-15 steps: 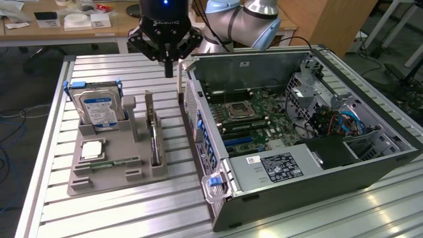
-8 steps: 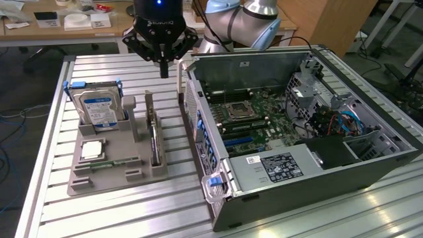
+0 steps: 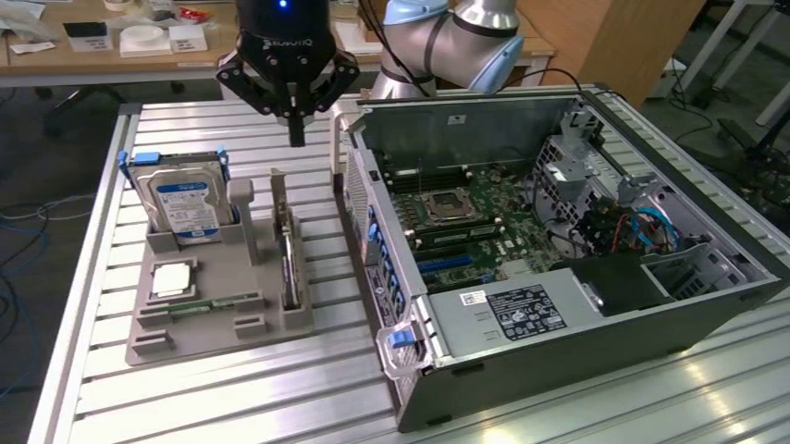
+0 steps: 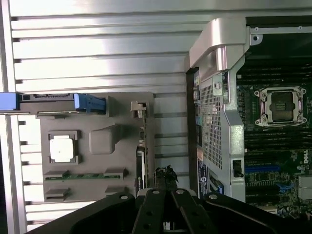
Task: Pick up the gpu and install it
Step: 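Reach for the gpu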
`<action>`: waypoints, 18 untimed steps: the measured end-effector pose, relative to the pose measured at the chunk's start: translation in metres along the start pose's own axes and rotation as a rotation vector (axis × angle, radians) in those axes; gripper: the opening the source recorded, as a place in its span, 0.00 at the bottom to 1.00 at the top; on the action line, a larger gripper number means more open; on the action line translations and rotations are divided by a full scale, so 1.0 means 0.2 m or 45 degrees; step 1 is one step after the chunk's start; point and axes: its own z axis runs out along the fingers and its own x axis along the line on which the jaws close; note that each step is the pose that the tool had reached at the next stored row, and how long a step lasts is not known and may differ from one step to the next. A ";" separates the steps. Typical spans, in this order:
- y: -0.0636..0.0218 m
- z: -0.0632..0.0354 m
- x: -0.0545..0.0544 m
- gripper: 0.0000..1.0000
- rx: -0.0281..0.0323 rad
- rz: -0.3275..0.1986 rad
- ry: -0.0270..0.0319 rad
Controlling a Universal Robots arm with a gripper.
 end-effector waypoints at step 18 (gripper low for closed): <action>-0.007 0.004 0.09 0.11 0.0000 0.000 -0.0001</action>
